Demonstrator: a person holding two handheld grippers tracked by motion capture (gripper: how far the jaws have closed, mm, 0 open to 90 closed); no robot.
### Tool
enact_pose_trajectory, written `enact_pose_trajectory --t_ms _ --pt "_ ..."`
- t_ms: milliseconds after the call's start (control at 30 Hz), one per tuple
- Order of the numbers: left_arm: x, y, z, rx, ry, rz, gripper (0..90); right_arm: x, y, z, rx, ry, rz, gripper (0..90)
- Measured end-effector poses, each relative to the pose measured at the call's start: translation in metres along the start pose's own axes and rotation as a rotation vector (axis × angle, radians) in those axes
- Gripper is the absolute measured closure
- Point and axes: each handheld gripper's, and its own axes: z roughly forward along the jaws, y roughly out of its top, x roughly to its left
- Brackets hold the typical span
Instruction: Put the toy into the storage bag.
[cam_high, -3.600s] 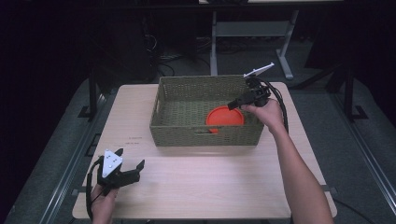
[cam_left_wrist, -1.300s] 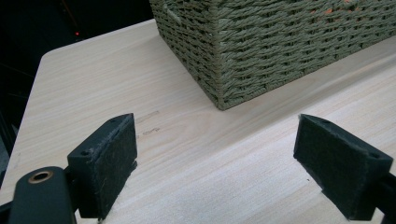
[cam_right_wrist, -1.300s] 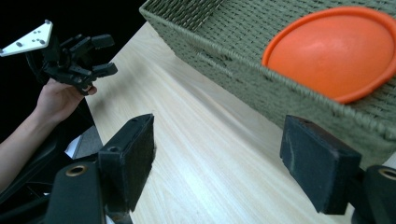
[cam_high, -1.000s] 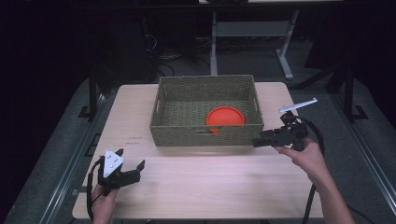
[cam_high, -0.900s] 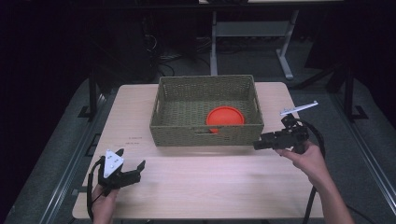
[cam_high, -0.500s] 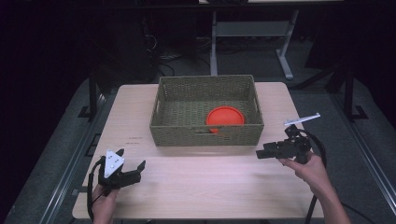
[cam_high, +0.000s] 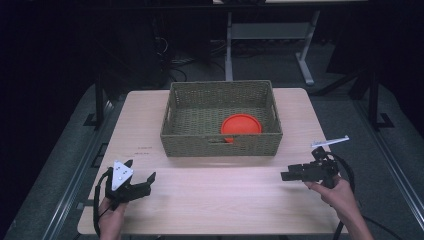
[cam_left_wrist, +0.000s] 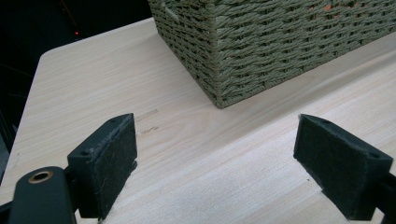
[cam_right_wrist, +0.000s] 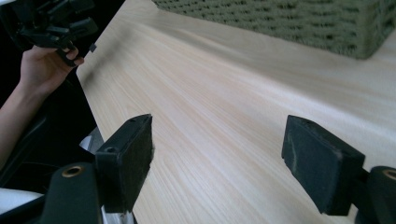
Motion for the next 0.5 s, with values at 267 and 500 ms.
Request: enact_pose_trajectory --t_ms 267,500 --pt "0.001 -0.001 0.0 -0.001 0.004 -0.008 12.8 -0.006 -0.021 0.001 -0.026 0.004 0.018 24.0" --pt "-0.002 0.001 -0.002 -0.009 -0.013 -0.029 12.8 -0.005 -0.044 0.004 -0.11 0.039 -0.017 22.0"
